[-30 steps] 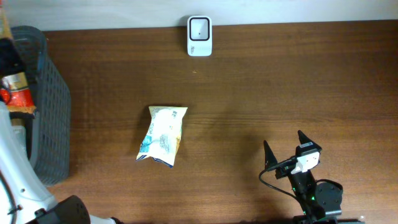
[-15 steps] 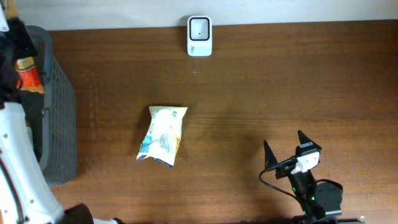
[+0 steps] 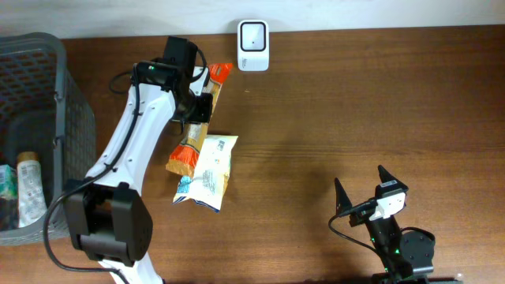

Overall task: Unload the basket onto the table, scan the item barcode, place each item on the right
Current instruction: 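Lift the long pasta packet out and lay it on the table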

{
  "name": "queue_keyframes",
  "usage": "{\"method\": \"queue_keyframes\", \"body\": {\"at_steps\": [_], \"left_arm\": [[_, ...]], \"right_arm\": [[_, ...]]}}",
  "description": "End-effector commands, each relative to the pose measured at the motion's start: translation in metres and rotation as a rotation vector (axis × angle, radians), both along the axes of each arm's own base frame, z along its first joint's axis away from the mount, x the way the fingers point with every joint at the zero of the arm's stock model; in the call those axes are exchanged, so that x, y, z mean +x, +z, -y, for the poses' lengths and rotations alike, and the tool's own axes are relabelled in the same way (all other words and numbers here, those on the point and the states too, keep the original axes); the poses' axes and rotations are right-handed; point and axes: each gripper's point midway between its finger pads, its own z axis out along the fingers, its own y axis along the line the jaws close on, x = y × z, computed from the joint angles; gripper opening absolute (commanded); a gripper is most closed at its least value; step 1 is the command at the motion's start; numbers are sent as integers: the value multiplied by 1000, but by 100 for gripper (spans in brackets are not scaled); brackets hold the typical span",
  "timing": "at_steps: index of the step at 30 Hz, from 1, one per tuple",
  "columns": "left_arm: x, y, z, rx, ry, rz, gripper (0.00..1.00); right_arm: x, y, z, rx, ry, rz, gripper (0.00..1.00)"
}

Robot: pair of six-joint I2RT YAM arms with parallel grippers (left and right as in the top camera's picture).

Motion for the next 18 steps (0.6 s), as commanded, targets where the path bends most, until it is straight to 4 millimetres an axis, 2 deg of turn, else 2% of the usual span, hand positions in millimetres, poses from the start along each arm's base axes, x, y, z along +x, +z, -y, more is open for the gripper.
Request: {"method": "queue_keyframes", "body": {"at_steps": [1, 2, 3, 6, 7, 8, 9, 10, 11, 14, 18], "left_arm": [[12, 38, 4, -43, 14, 115, 11], [12, 38, 4, -43, 13, 116, 9], [12, 38, 4, -43, 13, 116, 2], [11, 38, 8, -64, 5, 111, 0], [10, 39, 11, -78, 0, 107, 14], [10, 39, 12, -88, -4, 105, 38], [9, 39, 14, -95, -8, 103, 56], [9, 39, 15, -98, -10, 103, 68], [9, 39, 15, -98, -10, 103, 75], [13, 45, 10, -100, 3, 117, 74], [21, 96, -29, -100, 70, 207, 73]], "right_arm": [[0, -3, 1, 3, -7, -9, 99], [0, -3, 1, 3, -7, -9, 99], [0, -3, 1, 3, -7, -9, 99], [0, -3, 1, 3, -7, -9, 99], [0, -3, 1, 3, -7, -9, 99], [0, -3, 1, 3, -8, -9, 99], [0, -3, 1, 3, -7, -9, 99], [0, -3, 1, 3, -8, -9, 99], [0, -3, 1, 3, -7, -9, 99], [0, -3, 1, 3, -7, -9, 99], [0, -3, 1, 3, -8, -9, 99]]}}
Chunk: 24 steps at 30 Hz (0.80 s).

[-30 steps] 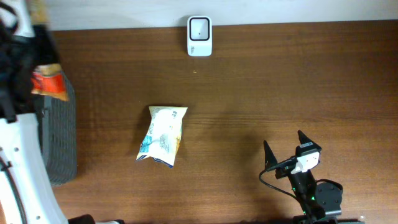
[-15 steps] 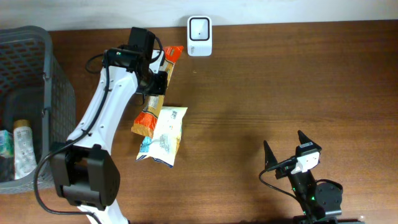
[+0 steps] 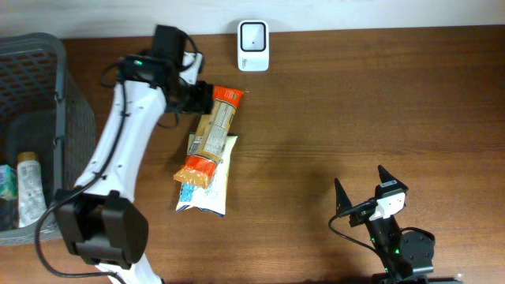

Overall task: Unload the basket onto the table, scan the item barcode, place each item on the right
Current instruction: 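Lift the long pasta packet out and lay it on the table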

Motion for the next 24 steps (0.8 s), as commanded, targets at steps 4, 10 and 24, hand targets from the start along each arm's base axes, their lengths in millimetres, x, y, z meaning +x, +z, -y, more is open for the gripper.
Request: {"method": "queue_keyframes", "body": {"at_steps": [4, 10, 24], "left_arm": [[-8, 80, -67, -3, 116, 127, 74], [-17, 68, -90, 55, 154, 82, 72], [-71, 83, -86, -2, 135, 88, 70]], "right_arm": [[0, -3, 1, 3, -7, -9, 99], [0, -3, 1, 3, -7, -9, 99], [0, -3, 1, 3, -7, -9, 99]]}}
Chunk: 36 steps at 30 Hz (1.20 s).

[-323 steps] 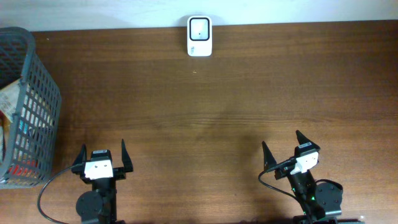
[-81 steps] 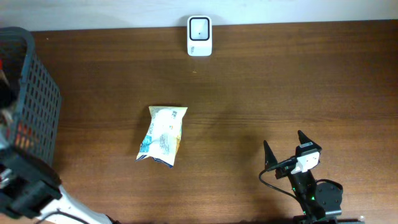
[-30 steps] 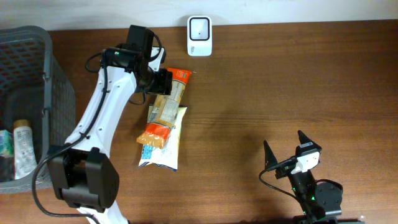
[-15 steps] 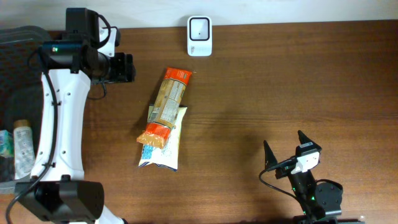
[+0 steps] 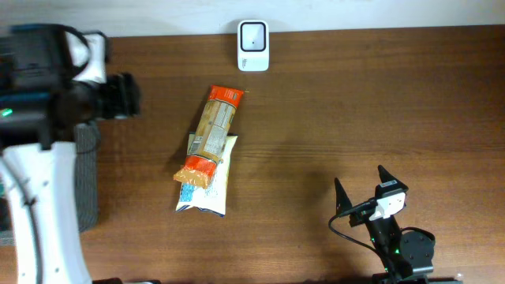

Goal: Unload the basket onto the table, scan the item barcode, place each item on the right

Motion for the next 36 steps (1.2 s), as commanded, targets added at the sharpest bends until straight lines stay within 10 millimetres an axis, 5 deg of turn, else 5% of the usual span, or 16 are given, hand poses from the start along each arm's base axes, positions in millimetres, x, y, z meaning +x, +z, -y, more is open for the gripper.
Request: {"method": "queue_keyframes", "body": {"at_steps": [1, 4, 6, 9, 15, 21, 24, 26, 29, 32, 34, 36], "left_arm": [[-3, -75, 20, -14, -72, -176, 69], [-2, -110, 19, -7, -68, -216, 67], [1, -122, -5, 113, -5, -218, 68], [4, -117, -50, 308, 74, -206, 71], [-2, -114, -110, 353, 113, -209, 71], [3, -109, -143, 304, 65, -128, 70], [12, -105, -135, 241, -10, -64, 71], [20, -81, -125, 197, 15, 5, 75], [25, -13, -122, 161, 136, 164, 79], [3, 88, -138, 238, 259, 390, 86], [-14, 105, -163, 318, 390, 405, 89], [-52, 93, -219, 418, 683, 303, 84]], "right_arm": [[0, -3, 1, 3, -7, -9, 99], [0, -3, 1, 3, -7, -9, 99], [0, -3, 1, 3, -7, -9, 99], [0, -3, 1, 3, -7, -9, 99], [0, -3, 1, 3, -7, -9, 99], [0, -3, 1, 3, -7, -9, 99], [0, -3, 1, 3, -7, -9, 99], [0, -3, 1, 3, -7, -9, 99], [0, -3, 1, 3, -7, -9, 99], [0, -3, 1, 3, -7, -9, 99], [0, -3, 1, 3, -7, -9, 99], [0, -3, 1, 3, -7, -9, 99]]}}
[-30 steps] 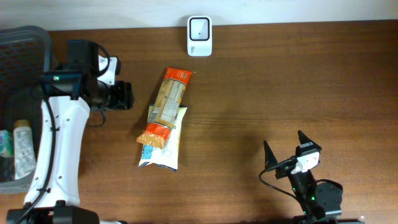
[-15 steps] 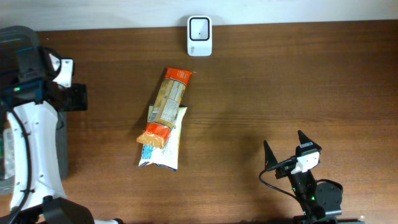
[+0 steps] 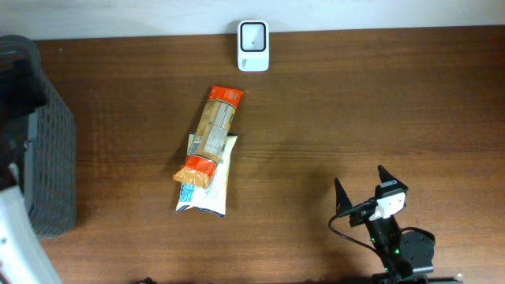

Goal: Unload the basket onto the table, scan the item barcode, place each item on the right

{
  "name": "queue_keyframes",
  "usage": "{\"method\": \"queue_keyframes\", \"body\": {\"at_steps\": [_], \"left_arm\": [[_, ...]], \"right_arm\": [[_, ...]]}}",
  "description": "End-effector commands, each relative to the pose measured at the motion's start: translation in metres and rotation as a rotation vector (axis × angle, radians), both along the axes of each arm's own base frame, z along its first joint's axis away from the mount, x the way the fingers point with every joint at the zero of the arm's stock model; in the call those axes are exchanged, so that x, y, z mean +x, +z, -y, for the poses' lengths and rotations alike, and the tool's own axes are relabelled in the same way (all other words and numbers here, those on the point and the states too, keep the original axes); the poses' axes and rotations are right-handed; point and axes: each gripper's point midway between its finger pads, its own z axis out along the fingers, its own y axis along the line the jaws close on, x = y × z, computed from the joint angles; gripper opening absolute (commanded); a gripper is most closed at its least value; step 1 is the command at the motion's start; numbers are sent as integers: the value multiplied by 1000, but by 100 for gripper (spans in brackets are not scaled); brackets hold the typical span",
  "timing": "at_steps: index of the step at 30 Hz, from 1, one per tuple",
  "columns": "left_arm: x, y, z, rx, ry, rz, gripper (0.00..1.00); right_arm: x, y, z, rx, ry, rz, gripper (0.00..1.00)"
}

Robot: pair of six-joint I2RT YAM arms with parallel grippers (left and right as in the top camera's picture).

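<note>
The white barcode scanner (image 3: 253,35) stands at the back edge of the table. An orange snack packet (image 3: 211,134) lies slanted in front of it, its lower end resting on a white and yellow packet (image 3: 207,188). No gripper touches either packet. My left arm (image 3: 17,75) is a dark blurred mass at the far left over the basket, and its fingers do not show. My right gripper (image 3: 360,178) stands open near the front right, with nothing between its fingers.
A grey mesh basket (image 3: 57,158) stands at the left edge, partly covered by my left arm. The right arm's base (image 3: 398,248) sits at the front edge.
My left arm has moved further left, from beside the basket to the frame's left edge over it. Both packets, the scanner and the right arm are unchanged.
My left gripper was at the orange packet's upper end, left of the scanner. Then the packet lay further right across the white packet, the gripper still at its top. Then the gripper was away to the left, the packet let go; now it is over the basket.
</note>
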Motion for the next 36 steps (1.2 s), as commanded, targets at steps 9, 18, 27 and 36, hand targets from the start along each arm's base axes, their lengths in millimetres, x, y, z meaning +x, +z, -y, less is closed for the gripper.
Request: {"method": "queue_keyframes", "body": {"at_steps": [9, 18, 27, 36], "left_arm": [[-74, -191, -147, -154, 454, -492, 84], [-80, -329, -178, -240, 331, -796, 76], [-79, -385, -193, -233, 242, -901, 65], [-106, -391, -218, -226, 427, -910, 33]], "right_arm": [[0, -3, 1, 2, -7, -9, 99], [0, -3, 1, 2, -7, -9, 99], [0, -3, 1, 2, -7, -9, 99], [0, -3, 1, 2, -7, -9, 99]]}}
